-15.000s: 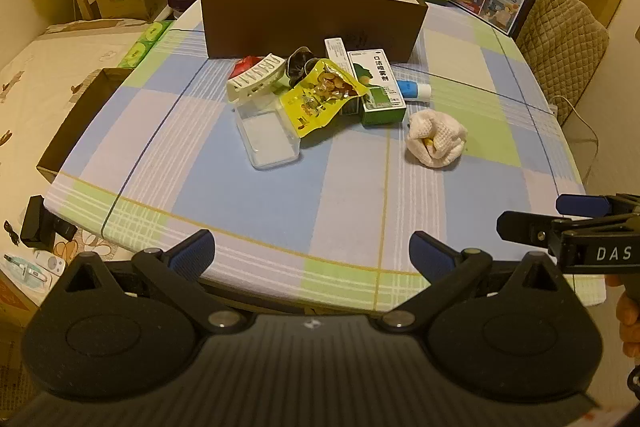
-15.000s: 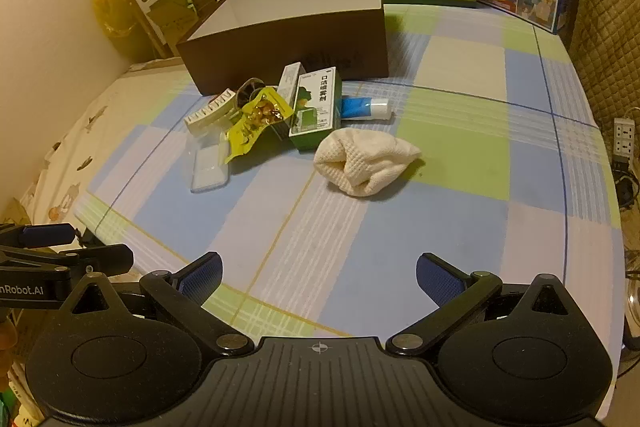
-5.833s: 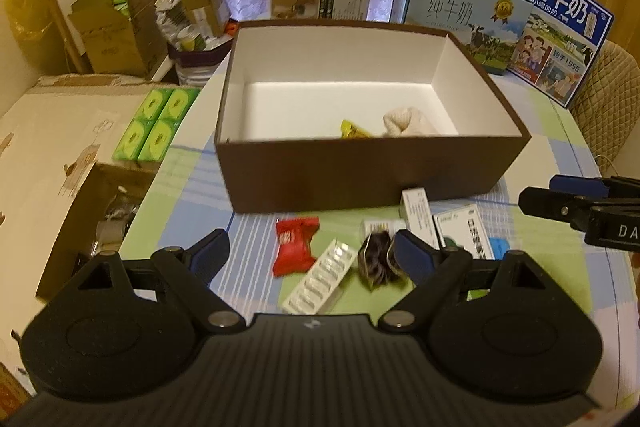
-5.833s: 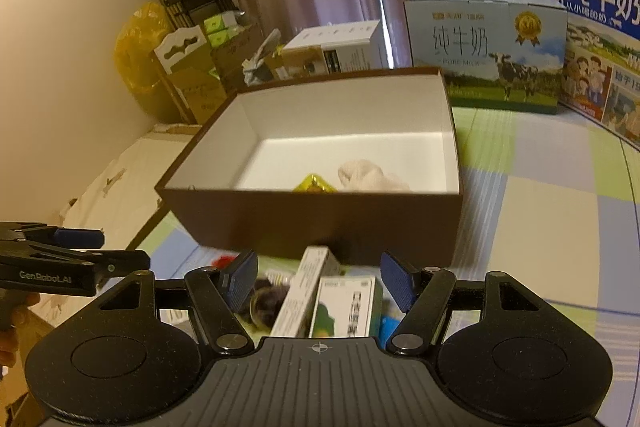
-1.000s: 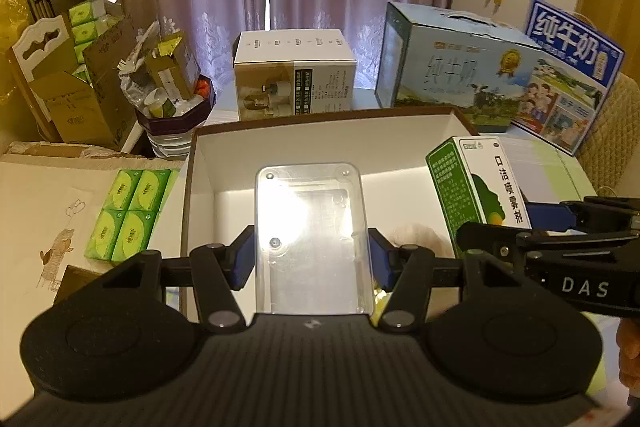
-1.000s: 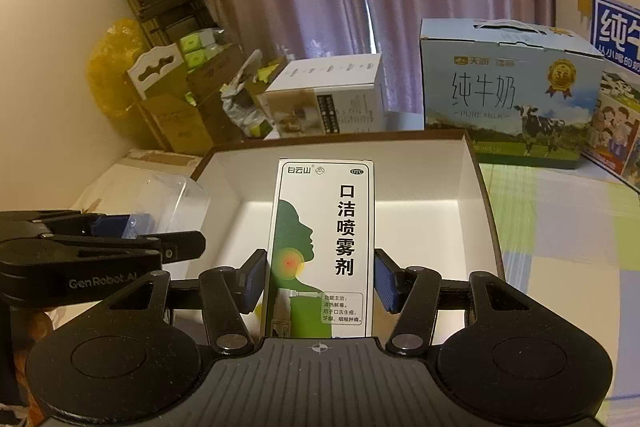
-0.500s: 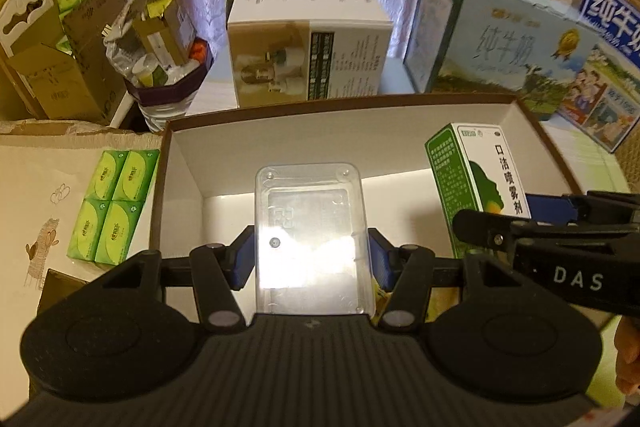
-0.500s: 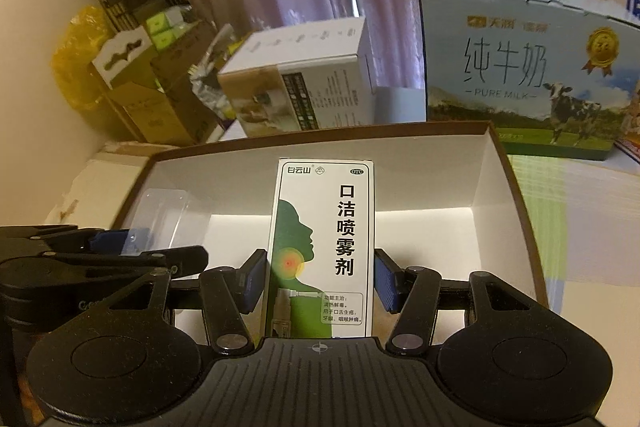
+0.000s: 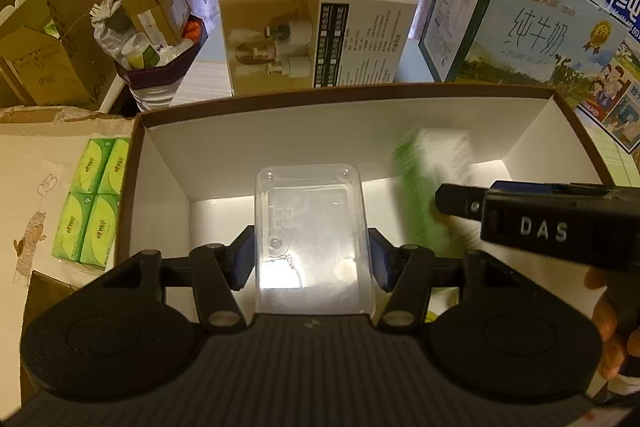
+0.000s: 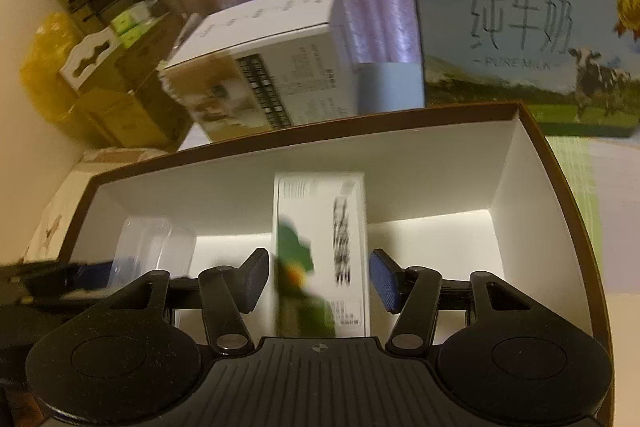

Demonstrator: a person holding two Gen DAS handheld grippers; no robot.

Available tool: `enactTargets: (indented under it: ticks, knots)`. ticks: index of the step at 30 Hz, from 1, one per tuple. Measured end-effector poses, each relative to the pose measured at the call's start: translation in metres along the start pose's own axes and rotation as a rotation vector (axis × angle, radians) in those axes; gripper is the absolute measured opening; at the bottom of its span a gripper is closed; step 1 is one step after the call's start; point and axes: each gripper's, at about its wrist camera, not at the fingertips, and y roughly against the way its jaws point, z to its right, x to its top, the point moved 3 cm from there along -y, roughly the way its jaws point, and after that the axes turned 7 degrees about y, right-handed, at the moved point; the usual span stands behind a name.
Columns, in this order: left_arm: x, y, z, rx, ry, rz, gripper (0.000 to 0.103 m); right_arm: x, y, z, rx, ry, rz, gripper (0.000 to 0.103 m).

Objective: Organize objects
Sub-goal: 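Lower the tray into the box with the left gripper while the right gripper places the spray box in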

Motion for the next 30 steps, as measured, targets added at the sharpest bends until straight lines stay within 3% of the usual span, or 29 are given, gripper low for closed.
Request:
enactTargets:
  ticks: [7,16,17,19,30]
  knots:
    - [-0.001,-0.011,0.001,-0.012,-0.001,-0.015,0.054,-0.003,0.003,0.010,-0.032,0.014,-0.047,0.054]
    - [0.001,-0.021,0.009,-0.032,0.001,-0.021,0.054,-0.009,0.017,0.021,-0.036,-0.017,-0.045,0.055]
    - [0.001,-0.021,0.010,-0.032,0.001,-0.018,0.056,-0.009,0.019,0.021,-0.035,-0.020,-0.040,0.055]
    - [0.002,-0.020,0.010,-0.027,0.007,-0.011,0.071,-0.007,0.026,0.020,-0.037,-0.024,-0.030,0.055]
    - [-0.001,0.016,0.004,-0.040,-0.005,0.034,0.073,-0.019,0.078,0.000,-0.030,0.027,0.049,0.061]
